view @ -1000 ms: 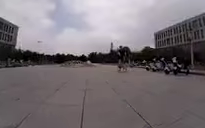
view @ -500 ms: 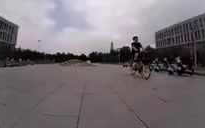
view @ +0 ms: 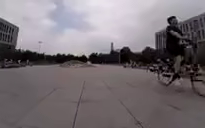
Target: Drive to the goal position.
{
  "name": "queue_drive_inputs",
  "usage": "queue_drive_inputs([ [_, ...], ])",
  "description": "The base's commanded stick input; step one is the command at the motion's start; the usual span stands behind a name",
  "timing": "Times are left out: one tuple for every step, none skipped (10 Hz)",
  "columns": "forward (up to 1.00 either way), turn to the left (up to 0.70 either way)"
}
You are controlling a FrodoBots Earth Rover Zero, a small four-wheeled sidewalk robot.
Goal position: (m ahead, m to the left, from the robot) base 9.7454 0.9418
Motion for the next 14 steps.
queue_drive_inputs([
  [0.7, 0.0],
  [0.7, 0.0],
  [0.7, 0.0],
  [0.7, 0.0],
  [0.7, 0.0],
  [0.7, 0.0],
  [0.7, 0.0],
  [0.7, 0.0],
  [0.7, 0.0],
  [0.7, 0.0],
  [0.7, 0.0],
  [0.7, 0.0],
  [0.7, 0.0],
  [0.7, 0.0],
])
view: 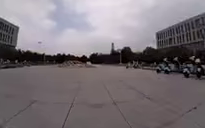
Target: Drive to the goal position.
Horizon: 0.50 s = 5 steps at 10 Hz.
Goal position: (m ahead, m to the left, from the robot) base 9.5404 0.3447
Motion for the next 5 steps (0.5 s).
queue_drive_inputs([
  [0.7, 0.0],
  [0.7, 0.0],
  [0.7, 0.0],
  [0.7, 0.0],
  [0.7, 0.0],
])
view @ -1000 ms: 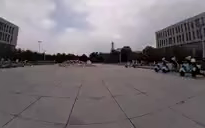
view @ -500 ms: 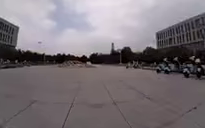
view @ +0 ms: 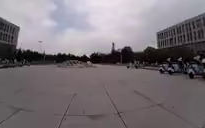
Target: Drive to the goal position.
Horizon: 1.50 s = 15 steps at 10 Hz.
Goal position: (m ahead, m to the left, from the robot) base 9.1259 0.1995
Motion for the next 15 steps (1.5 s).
queue_drive_inputs([
  [0.7, 0.0],
  [0.7, 0.0],
  [0.7, 0.0],
  [0.7, 0.0],
  [0.7, 0.0],
  [0.7, 0.0],
  [0.7, 0.0],
  [0.7, 0.0],
  [0.7, 0.0],
  [0.7, 0.0],
  [0.7, 0.0],
  [0.7, 0.0],
  [0.7, 0.0],
  [0.7, 0.0],
  [0.7, 0.0],
])
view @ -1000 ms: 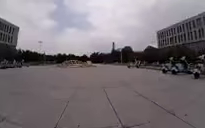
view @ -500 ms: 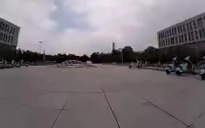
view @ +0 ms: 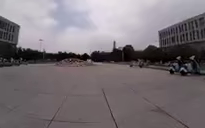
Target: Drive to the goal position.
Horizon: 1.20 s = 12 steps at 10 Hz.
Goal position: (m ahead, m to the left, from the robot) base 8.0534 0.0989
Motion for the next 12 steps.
queue_drive_inputs([
  [0.7, 0.0],
  [0.7, 0.0],
  [0.7, 0.0],
  [0.7, 0.0],
  [0.7, 0.0],
  [0.7, 0.0],
  [0.7, 0.0],
  [0.7, 0.0],
  [0.7, 0.0],
  [0.7, 0.0],
  [0.7, 0.0],
  [0.7, 0.0],
])
